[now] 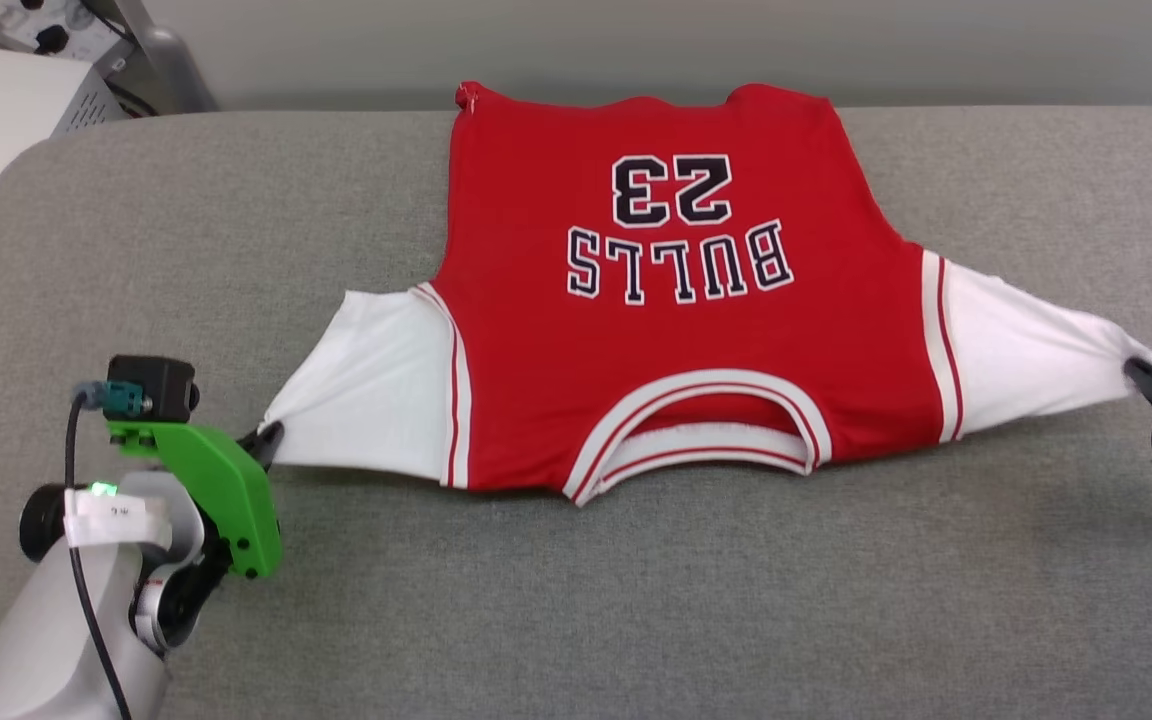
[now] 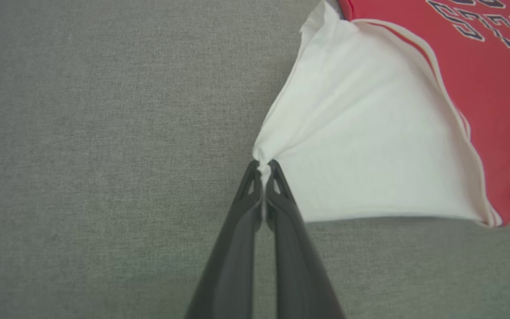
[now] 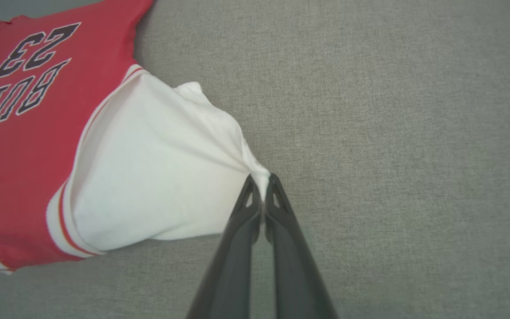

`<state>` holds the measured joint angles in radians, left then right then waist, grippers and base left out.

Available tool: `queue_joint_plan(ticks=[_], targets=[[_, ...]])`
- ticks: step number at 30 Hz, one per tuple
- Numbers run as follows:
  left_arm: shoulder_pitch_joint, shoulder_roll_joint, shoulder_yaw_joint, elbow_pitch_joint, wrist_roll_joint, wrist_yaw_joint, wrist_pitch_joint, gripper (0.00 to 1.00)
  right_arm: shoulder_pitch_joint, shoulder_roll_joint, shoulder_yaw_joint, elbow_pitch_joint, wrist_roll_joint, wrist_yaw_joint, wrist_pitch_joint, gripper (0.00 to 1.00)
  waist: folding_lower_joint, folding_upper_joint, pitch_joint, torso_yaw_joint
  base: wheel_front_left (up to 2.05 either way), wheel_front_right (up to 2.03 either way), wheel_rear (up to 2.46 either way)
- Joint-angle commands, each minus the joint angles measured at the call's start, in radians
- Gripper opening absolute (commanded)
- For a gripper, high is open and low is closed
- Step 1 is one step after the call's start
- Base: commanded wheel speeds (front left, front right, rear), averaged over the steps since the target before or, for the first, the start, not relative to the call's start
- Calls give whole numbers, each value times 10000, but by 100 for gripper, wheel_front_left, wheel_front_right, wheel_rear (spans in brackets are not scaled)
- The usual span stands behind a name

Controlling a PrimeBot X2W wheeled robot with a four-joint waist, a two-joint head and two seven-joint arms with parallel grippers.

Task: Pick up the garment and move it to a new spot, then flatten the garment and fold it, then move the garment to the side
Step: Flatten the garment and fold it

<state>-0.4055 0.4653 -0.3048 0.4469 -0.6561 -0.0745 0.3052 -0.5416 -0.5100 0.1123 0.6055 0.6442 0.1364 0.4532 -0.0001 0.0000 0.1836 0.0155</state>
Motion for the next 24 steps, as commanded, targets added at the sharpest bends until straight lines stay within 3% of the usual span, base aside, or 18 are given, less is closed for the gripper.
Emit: queue_joint_plan(ticks=[1, 14, 24], targets=[[462, 297, 145, -212, -67, 224, 125, 0, 401, -287, -197, -118, 83, -57, 107, 0, 1, 0, -360, -107, 0, 0, 0], [3682, 782, 306, -3484, -688, 1411, 1315, 0, 3738, -37, -1715, -2289, 160, -57, 1926, 0, 1, 0, -1214, -185, 0, 0, 0], [4917, 850, 61, -5106, -957, 1723, 1879, 0, 5434, 758, -3014, -4154, -437, -57, 3305, 0, 1, 0, -1210, -81, 0, 0, 0]])
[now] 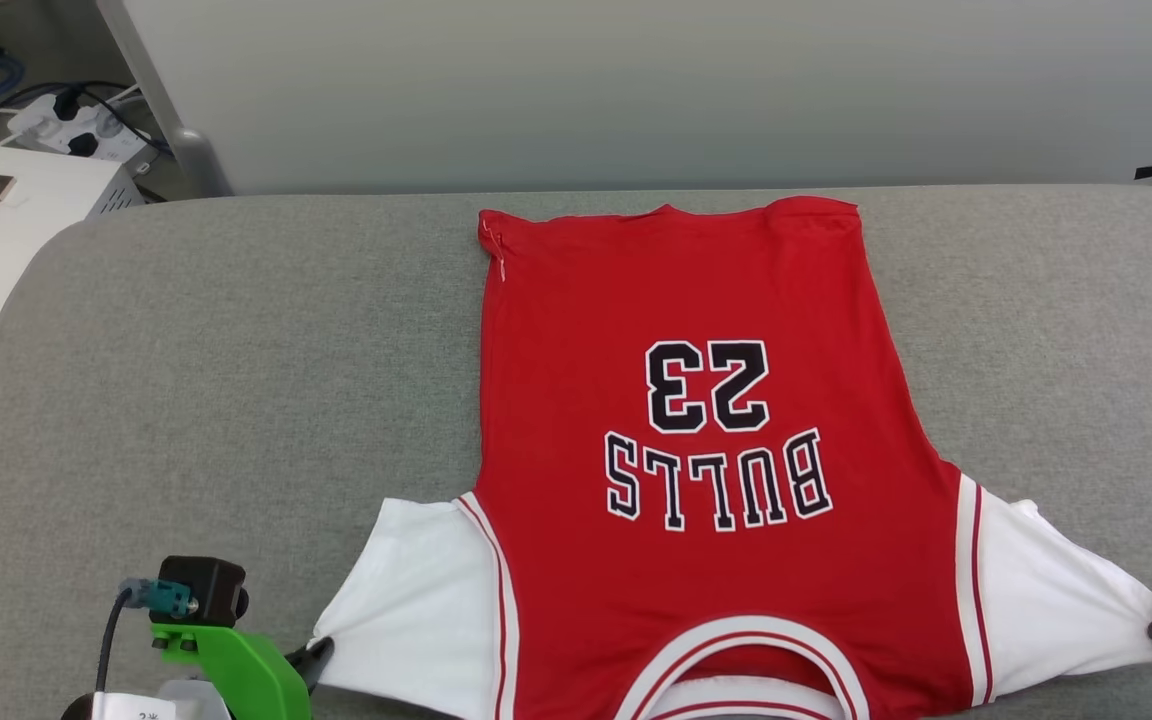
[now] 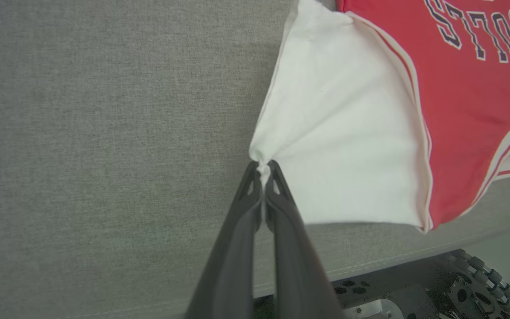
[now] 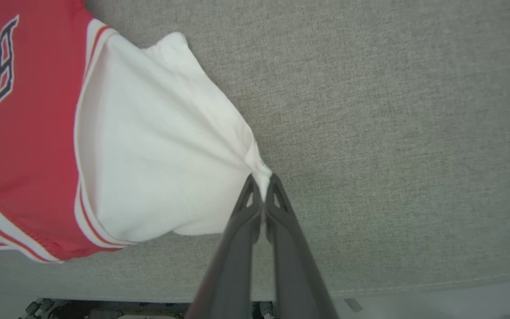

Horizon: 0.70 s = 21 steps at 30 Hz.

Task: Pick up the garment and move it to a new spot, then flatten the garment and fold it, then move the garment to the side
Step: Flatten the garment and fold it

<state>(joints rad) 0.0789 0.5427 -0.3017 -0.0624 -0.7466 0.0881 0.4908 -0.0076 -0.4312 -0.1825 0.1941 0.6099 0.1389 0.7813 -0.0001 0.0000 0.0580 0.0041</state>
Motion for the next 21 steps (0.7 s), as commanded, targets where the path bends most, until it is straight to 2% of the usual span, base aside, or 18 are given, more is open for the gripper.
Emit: queue_joint_plan(ticks=[1, 4, 5, 6, 12, 17, 21], targets=[[41, 50, -21, -142, -55, 91, 67, 0, 164, 35, -139, -206, -193, -82, 154, 0, 1, 0, 84, 58, 0, 0, 0], [-163, -10, -191, -434, 9, 56, 185, 0, 282, 122, -234, -633, -510, -82, 446, 0, 1, 0, 236, 152, 0, 0, 0], [-262, -41, -258, -541, 46, 59, 232, 0, 266, 122, -230, -840, -632, -82, 470, 65, 1, 0, 311, 183, 0, 0, 0], [-340, -63, -313, -638, 76, 61, 278, 0, 249, 128, -232, -972, -680, -82, 530, 100, 1, 0, 377, 210, 0, 0, 0], [-629, -8, -553, -1674, 235, 218, 757, 0, -416, 16, -104, -2348, -295, -82, 1320, 100, 1, 0, 1062, 466, 0, 0, 0], [-719, 232, -698, -2702, 524, 410, 1160, 0, -1954, -202, 24, -3174, -110, -82, 2165, 100, 1, 0, 2044, 857, 0, 0, 0], [-898, 244, -796, -3362, 669, 438, 1249, 0, -3522, -470, 309, -3193, -236, -82, 2879, 100, 1, 0, 2945, 1355, 0, 0, 0]])
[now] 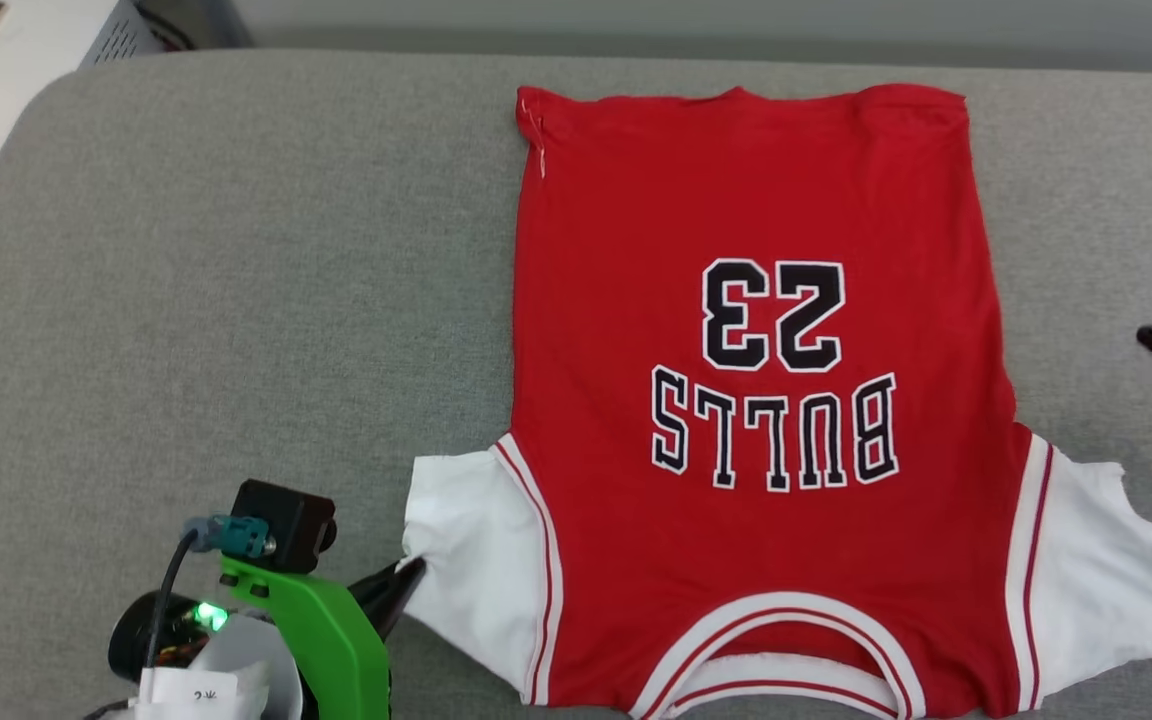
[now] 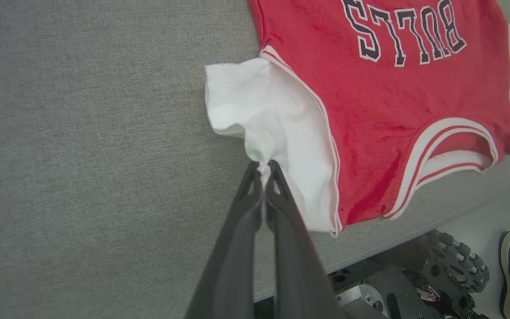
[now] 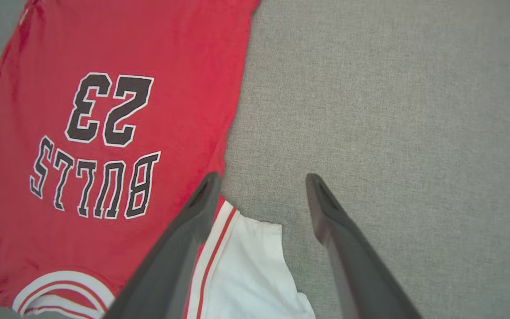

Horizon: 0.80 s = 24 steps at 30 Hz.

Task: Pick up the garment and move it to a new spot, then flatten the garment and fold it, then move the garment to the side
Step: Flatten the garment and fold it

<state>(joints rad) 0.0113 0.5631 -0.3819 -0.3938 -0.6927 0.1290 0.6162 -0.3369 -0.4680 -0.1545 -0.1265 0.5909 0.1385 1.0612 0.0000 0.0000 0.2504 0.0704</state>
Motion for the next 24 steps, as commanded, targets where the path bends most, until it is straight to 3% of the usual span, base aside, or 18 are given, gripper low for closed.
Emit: queue_joint_plan(ticks=[1, 12, 24], targets=[[-285, 67, -11, -120, 209, 19, -16, 0, -560, -196, 137, 103, -106, -78, 222, 100, 0, 0, 1193, 801, 0, 0, 0], [-1135, -253, -456, -835, 915, -340, -637, 0, -4834, -1102, 829, 2554, -699, -78, 1344, 100, 0, 0, 3157, 2174, 0, 0, 0], [-1667, -682, -761, -801, 871, -682, -1035, 0, -6891, -1774, 1251, 4816, -1538, -78, 994, 100, 0, 0, 3996, 3101, 0, 0, 0]])
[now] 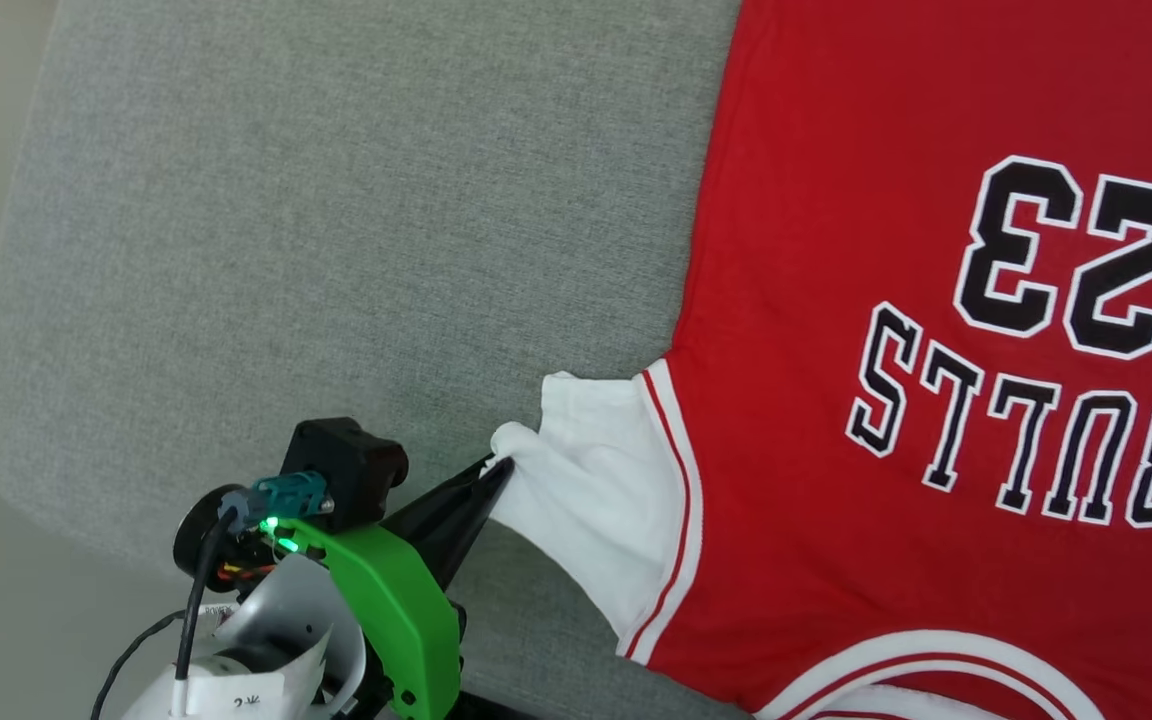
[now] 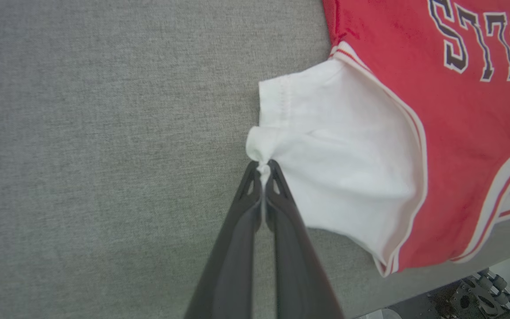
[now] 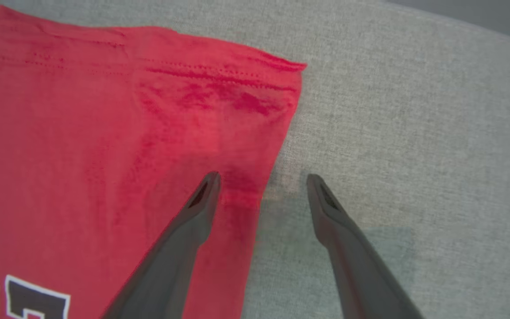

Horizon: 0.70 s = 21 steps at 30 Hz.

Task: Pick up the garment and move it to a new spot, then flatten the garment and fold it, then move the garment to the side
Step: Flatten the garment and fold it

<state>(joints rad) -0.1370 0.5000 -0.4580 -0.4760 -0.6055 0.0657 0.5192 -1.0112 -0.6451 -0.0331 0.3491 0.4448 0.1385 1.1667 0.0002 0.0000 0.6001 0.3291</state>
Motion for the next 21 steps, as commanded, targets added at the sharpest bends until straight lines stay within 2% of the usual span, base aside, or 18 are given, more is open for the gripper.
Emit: queue_joint_plan(ticks=[1, 9, 10, 11, 12, 13, 21], targets=[[-213, -64, -10, 37, -1, -69, -88, 0, -238, 8, 60, 194, -112, -78, -115, 100, -2, 0, 531, 556, 0, 0, 0], [-362, -219, -109, 246, 48, -142, -322, 0, -406, -127, 925, 985, -172, -78, -285, 100, -2, 0, 619, 724, 0, 0, 0], [-367, -236, -127, 276, 46, -148, -337, 0, -374, -141, 998, 1108, -113, -78, -233, 92, -2, 0, 609, 732, 0, 0, 0], [-370, -246, -139, 295, 45, -149, -346, 0, -340, -159, 1084, 1181, -77, -78, -174, 47, -2, 0, 604, 736, 0, 0, 0], [-374, -255, -149, 312, 44, -150, -355, 0, -308, -193, 1166, 1228, -50, -78, -144, 13, -2, 0, 597, 742, 0, 0, 0], [-393, -267, -165, 359, 43, -149, -376, 0, -235, -258, 1269, 1382, 75, -78, -150, 0, -2, 0, 564, 743, 0, 0, 0], [-435, -162, -120, 441, 108, -109, -384, 0, -54, -390, 1409, 1718, 187, -78, -562, 0, -2, 0, 250, 531, 0, 0, 0]])
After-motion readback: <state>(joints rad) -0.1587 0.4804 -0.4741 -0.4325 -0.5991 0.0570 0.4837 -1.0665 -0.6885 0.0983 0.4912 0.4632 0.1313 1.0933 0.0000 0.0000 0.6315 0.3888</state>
